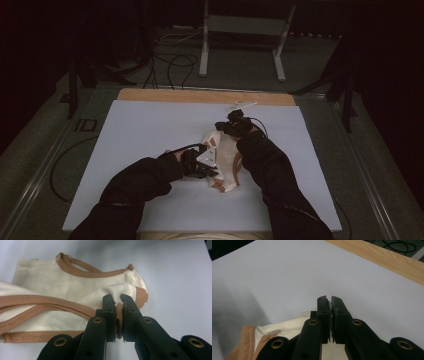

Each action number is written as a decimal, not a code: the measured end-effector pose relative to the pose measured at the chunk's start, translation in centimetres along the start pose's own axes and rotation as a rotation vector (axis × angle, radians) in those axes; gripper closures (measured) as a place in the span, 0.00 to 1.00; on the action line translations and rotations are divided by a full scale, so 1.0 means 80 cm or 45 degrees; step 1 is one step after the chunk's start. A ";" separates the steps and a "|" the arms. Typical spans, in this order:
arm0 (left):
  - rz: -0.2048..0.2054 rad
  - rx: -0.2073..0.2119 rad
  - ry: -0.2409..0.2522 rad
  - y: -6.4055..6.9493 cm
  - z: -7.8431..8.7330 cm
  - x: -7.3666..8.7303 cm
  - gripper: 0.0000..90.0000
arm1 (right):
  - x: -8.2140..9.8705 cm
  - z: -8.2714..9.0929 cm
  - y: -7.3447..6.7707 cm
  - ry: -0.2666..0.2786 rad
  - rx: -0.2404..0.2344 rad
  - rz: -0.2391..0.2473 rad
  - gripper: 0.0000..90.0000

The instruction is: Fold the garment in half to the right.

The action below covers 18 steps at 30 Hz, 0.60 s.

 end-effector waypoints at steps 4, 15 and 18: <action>-0.004 0.021 -0.013 0.000 -0.012 -0.005 0.94 | 0.006 0.003 0.006 0.001 0.004 -0.011 0.97; 0.010 0.080 -0.053 0.002 -0.035 -0.011 0.93 | 0.029 0.009 0.022 0.011 0.024 -0.047 0.97; 0.018 0.086 -0.051 0.001 -0.039 -0.014 0.93 | 0.033 0.010 0.025 0.010 0.025 -0.049 0.96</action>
Point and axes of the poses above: each handheld gripper's, and its own axes: z roughly backward along the jaws, x roughly out of its underside, y roughly to its right, the point moved 7 cm from there along -z, roughly forward along the jaws, and after that the axes turned 6 degrees about -x, right-handed, at the moved point
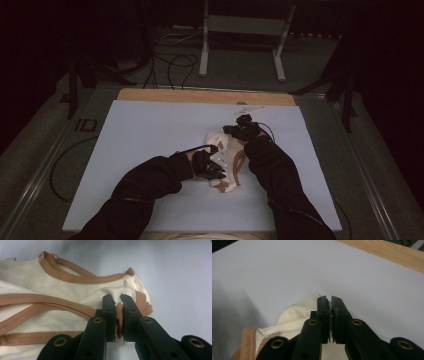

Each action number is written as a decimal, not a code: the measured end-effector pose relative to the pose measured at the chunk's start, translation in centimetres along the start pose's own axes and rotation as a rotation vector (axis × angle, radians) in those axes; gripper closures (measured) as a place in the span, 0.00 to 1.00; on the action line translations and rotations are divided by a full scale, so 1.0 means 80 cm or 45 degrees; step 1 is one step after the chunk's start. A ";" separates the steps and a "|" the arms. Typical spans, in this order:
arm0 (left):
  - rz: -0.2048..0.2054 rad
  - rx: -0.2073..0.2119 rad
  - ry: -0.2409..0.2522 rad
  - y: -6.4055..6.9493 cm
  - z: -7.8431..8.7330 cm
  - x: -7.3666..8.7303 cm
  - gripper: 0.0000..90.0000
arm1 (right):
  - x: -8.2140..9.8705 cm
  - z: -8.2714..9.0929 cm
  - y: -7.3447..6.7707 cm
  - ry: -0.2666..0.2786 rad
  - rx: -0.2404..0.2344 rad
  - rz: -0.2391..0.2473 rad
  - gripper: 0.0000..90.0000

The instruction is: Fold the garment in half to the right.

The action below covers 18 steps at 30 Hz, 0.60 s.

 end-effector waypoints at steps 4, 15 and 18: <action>0.004 0.002 -0.005 0.000 -0.007 -0.005 0.93 | 0.005 0.002 0.007 0.004 0.008 -0.013 0.97; 0.003 0.025 -0.030 0.002 -0.020 -0.011 0.93 | 0.025 0.004 0.021 0.003 0.004 -0.039 0.96; 0.004 0.029 -0.032 0.003 -0.022 -0.013 0.93 | 0.028 0.004 0.023 0.000 0.000 -0.050 0.96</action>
Point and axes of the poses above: each handheld gripper's, and its own axes: z roughly backward along the jaws, x roughly out of its underside, y roughly to its right, the point moved 7 cm from there along -z, roughly forward along the jaws, and after that the axes turned 6 degrees about -x, right-handed, at the moved point
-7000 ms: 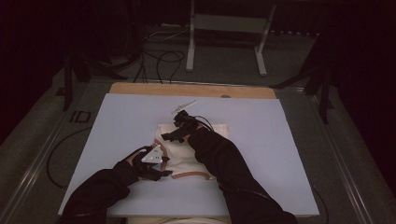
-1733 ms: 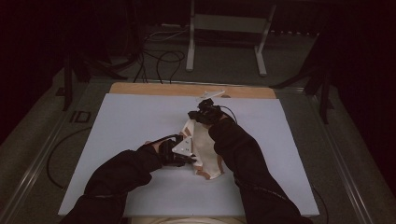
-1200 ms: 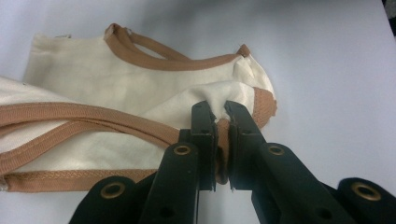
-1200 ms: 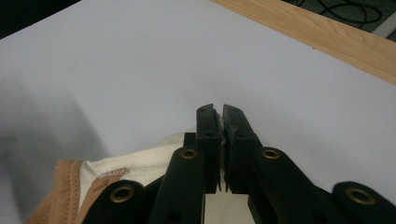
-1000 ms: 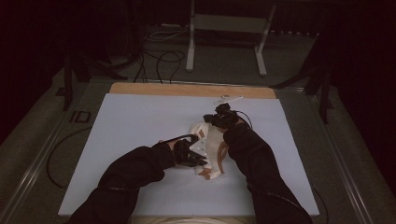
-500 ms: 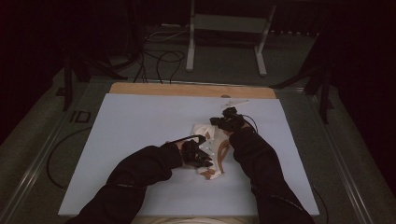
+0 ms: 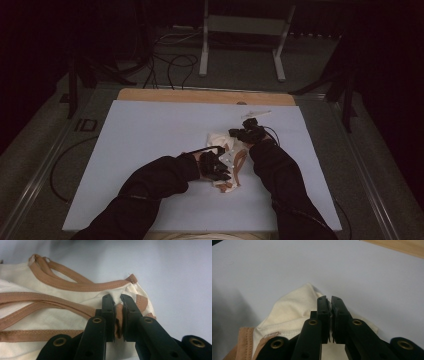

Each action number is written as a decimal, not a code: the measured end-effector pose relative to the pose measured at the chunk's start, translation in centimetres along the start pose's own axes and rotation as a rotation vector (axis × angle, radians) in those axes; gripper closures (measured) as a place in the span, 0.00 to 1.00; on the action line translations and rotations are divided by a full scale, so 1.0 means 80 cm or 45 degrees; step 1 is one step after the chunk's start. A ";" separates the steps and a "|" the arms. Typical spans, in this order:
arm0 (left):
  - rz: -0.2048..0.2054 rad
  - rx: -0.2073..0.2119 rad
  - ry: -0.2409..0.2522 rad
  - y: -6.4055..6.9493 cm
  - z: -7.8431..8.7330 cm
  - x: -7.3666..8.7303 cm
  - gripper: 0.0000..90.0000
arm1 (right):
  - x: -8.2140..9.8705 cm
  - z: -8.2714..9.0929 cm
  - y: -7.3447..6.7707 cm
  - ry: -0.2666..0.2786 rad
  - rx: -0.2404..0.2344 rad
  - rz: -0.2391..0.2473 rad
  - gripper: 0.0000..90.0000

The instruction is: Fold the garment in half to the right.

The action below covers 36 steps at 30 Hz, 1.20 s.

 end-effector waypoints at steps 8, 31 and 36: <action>0.008 0.008 -0.002 -0.001 -0.008 -0.006 0.92 | 0.006 0.003 0.008 0.002 0.003 -0.019 0.96; 0.161 -0.031 0.163 -0.011 0.015 -0.016 0.50 | 0.010 0.011 0.022 -0.046 0.030 -0.080 0.53; 0.220 -0.049 0.188 -0.013 0.025 -0.011 0.35 | 0.003 0.017 0.020 -0.032 0.041 -0.094 0.50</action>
Point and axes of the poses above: each handheld gripper's, and its own axes: z roughly backward along the jaws, x roughly out of its underside, y roughly to its right, the point moved 7 cm from there along -z, roughly forward along the jaws, and after that the axes turned 6 degrees about -x, right-handed, at the moved point
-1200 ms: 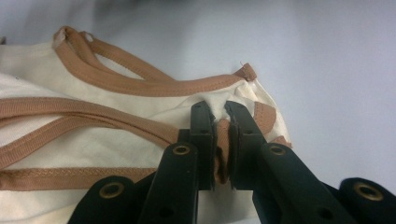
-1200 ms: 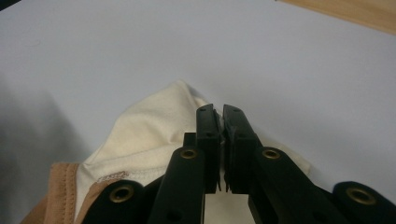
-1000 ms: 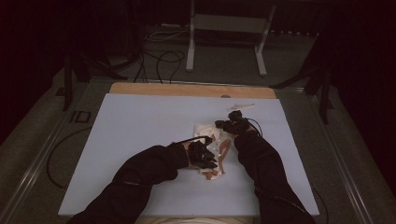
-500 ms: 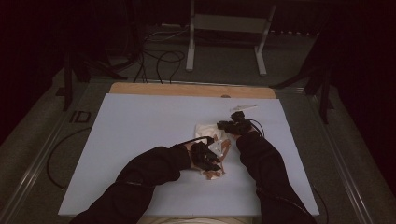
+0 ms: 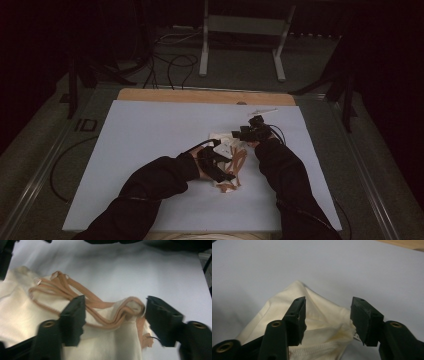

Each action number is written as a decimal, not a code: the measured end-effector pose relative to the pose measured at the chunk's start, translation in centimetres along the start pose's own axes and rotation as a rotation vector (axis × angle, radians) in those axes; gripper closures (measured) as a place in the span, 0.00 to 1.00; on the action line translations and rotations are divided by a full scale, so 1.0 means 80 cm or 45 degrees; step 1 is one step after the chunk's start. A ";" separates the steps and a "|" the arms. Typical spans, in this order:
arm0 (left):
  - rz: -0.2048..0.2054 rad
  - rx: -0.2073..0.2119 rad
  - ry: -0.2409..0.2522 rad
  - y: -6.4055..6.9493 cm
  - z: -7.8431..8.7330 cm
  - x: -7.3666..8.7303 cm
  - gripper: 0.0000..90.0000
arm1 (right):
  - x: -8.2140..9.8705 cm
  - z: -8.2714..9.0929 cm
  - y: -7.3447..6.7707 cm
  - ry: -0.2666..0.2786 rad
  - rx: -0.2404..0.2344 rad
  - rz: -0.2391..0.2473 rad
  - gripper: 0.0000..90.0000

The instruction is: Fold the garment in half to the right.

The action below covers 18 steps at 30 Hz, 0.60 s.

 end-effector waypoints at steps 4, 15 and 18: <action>0.027 0.001 0.025 0.000 0.011 0.008 0.14 | -0.005 0.006 -0.008 0.007 -0.002 0.023 0.50; 0.121 -0.060 0.079 0.006 0.048 0.055 0.01 | -0.002 -0.007 0.007 -0.032 0.071 0.011 0.54; 0.120 -0.076 0.070 0.012 0.060 0.071 0.01 | 0.005 -0.013 0.010 -0.057 0.062 -0.010 0.52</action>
Point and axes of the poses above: each handheld gripper's, and its own axes: z roughly backward along the jaws, x roughly out of its underside, y roughly to its right, the point moved 7 cm from there along -z, roughly forward along the jaws, and after that the axes turned 6 degrees about -x, right-handed, at the moved point
